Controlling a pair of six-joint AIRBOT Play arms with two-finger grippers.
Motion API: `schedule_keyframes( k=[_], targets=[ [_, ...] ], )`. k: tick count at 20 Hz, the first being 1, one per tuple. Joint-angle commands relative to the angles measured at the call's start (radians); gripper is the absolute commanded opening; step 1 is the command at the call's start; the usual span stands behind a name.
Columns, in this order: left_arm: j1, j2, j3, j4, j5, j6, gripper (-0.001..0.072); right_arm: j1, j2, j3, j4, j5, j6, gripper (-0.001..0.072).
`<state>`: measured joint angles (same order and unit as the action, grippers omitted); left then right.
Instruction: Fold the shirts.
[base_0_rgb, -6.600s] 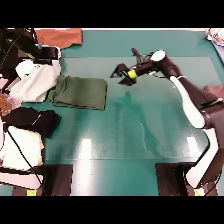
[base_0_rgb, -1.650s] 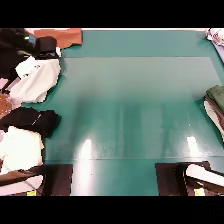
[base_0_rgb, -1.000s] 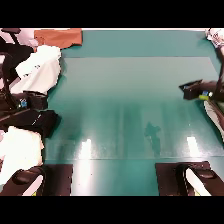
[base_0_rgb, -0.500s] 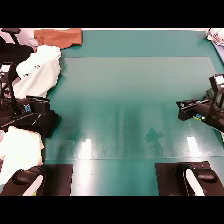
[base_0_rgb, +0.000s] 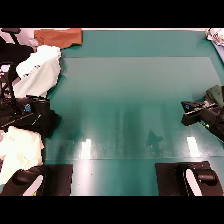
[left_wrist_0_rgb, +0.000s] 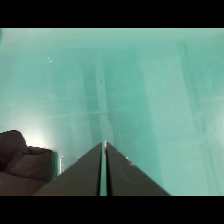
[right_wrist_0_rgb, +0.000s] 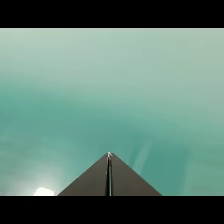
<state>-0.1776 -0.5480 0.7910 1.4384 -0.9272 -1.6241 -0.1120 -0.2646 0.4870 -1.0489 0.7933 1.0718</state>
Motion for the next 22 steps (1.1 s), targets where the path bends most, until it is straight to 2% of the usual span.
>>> schedule_keyframes(
  k=[1, 14, 22],
  targets=[
    [0.0, 0.001, 0.0, -0.003, 0.005, -0.002, 0.0055, 0.0, 0.022, -0.002, -0.001, -0.011, 0.0, 0.0022],
    [0.0, 0.001, 0.0, -0.002, 0.019, -0.002, 0.0055, 0.0, -0.187, -0.002, 0.023, 0.063, 0.002, 0.0022],
    [0.0, 0.001, 0.0, -0.003, 0.021, -0.002, 0.0055, 0.0, -0.1, -0.002, 0.024, -0.02, 0.0, 0.0022]
  ],
)
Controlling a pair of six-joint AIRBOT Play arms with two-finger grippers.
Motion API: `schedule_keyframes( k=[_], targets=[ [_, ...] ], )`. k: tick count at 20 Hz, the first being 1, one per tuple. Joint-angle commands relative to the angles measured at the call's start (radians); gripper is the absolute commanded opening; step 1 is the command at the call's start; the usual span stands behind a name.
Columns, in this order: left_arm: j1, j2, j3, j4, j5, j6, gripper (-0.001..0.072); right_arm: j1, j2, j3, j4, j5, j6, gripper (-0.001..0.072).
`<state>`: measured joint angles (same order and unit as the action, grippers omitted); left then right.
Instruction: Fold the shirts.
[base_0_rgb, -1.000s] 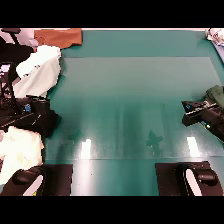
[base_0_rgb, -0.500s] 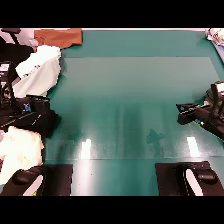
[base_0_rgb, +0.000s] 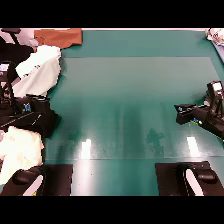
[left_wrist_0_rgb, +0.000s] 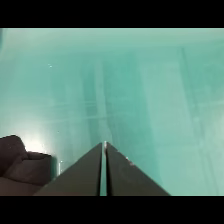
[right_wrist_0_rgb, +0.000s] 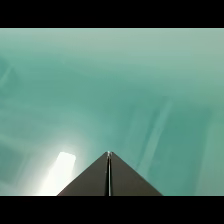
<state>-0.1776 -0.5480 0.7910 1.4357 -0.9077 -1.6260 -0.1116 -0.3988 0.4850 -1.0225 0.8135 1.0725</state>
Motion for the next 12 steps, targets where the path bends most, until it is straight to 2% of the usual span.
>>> schedule_keyframes(
  k=[1, 12],
  targets=[
    [0.0, 0.001, 0.0, 0.0, 0.001, 0.0, 0.0055, 0.0, 0.049, 0.0, -0.003, -0.054, 0.0, 0.0022],
    [0.0, 0.001, 0.0, -0.003, -0.001, 0.0, 0.0055, 0.0, 0.06, 0.0, 0.002, -0.055, 0.0, 0.0022]
  ],
)
